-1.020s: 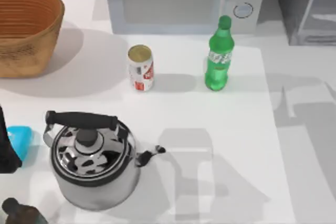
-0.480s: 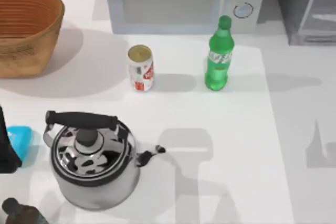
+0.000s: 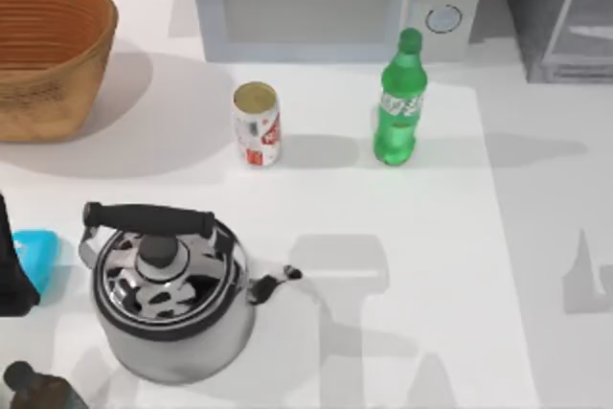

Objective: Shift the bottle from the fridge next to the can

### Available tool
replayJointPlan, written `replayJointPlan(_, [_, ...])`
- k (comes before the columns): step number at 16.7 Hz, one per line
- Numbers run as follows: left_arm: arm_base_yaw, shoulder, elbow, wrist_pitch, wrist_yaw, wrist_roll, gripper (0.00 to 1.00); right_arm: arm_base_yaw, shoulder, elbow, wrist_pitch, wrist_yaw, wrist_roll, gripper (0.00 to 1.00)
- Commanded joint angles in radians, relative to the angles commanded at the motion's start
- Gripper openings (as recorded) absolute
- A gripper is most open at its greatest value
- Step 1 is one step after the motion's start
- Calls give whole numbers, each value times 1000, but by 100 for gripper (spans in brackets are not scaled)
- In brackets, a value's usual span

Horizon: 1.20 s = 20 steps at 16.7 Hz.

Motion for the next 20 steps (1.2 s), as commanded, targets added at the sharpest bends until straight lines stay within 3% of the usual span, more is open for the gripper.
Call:
replayJointPlan(4, [0,0,0,0,0,0,100,2,-50,41,-66,-2,0,100])
replayJointPlan(7, [0,0,0,0,0,0,100,1,-149,123,-226,-2,0,100])
replayJointPlan(20, [0,0,0,0,0,0,100,-9,-716,588,-1307,1,-7,100])
